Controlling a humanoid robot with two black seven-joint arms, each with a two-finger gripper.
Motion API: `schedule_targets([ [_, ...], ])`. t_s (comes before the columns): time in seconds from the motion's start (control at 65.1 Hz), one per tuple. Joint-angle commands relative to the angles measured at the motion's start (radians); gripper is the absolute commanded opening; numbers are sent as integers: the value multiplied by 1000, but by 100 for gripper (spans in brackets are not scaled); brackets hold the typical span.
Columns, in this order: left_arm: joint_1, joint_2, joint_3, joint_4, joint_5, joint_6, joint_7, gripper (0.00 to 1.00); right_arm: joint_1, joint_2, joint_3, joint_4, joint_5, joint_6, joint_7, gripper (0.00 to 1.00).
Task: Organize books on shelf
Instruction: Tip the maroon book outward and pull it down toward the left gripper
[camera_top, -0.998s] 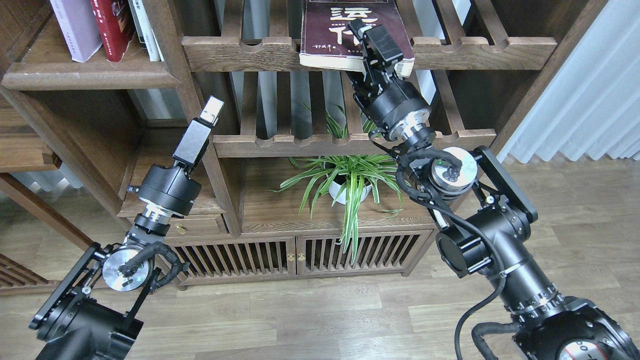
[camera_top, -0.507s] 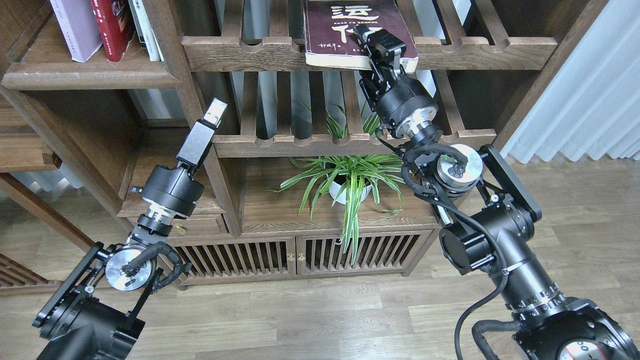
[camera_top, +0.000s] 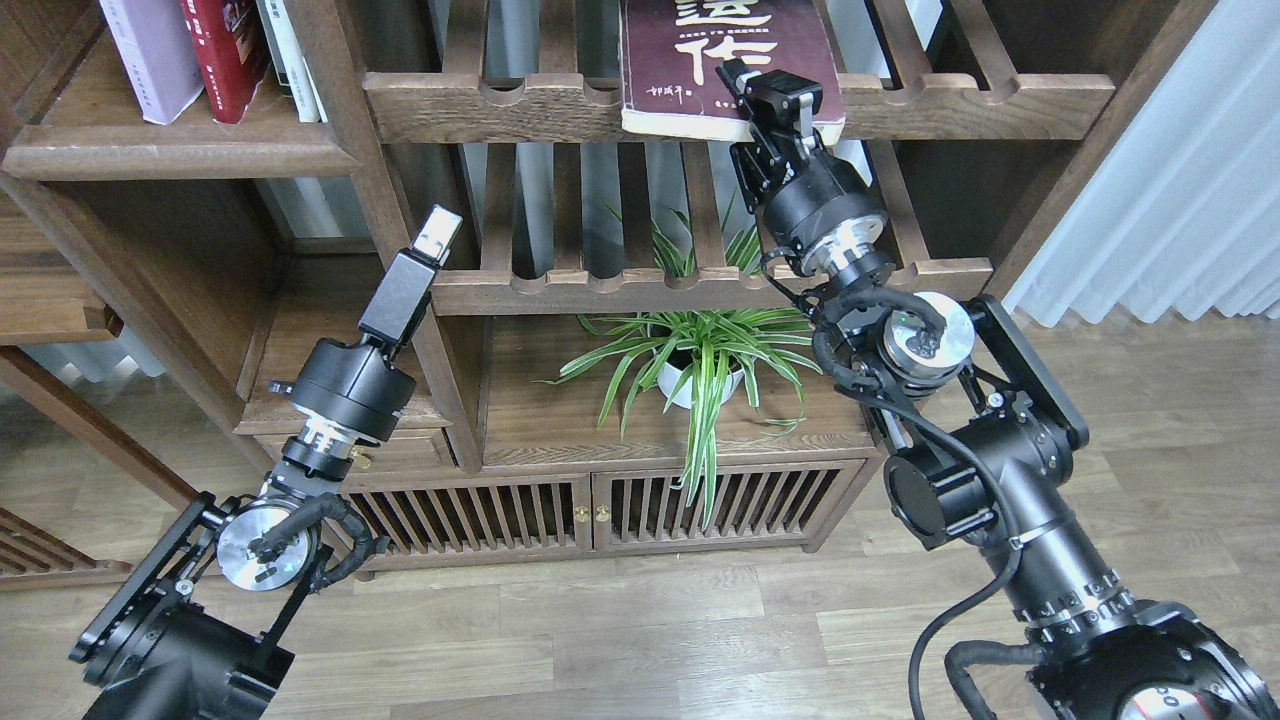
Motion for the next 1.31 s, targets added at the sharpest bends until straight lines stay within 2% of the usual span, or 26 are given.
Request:
schedule_targets([
  [0.0,-13,0,-16,0,-9,0,3,100,-44,0,-8,7,9,120,-42,4],
  [0.123,-39,0,-39,1,-35,0,3,100,-114,0,-9,23,9,264,-111,4],
  [0.138,-56,0,-45,1,-62,0,7,100,-142,0,-11,23,9,336,-126,4],
  [0.261,-61,0,-43,-35,-95,0,49,100,-185,0,-20,23,11,457,-132,4],
  [0.369,-89,0,-37,-63,-135,0,125,100,-208,0,-43,23,11,457,-134,4],
  [0.507,-150,12,-37,-69,-188,0,194,100,-228,0,-81,24,11,457,-134,4],
  [0.63,-191,92,-34,-69,-273,0,245,100,-228,0,-106,24,11,457,-134,4],
  [0.691,-222,185,-13,-71,-360,0,279,99,-226,0,-121,24,11,457,-134,4],
  [0.921,-260,380,36,-71,-541,0,305,99,-222,0,-141,33,9,457,-134,4],
  [1.167,-260,426,98,-74,-607,0,340,99,-208,0,-170,47,9,457,-134,4],
  [1.29,-263,425,133,-74,-613,0,342,98,-196,0,-205,47,7,457,-134,4],
])
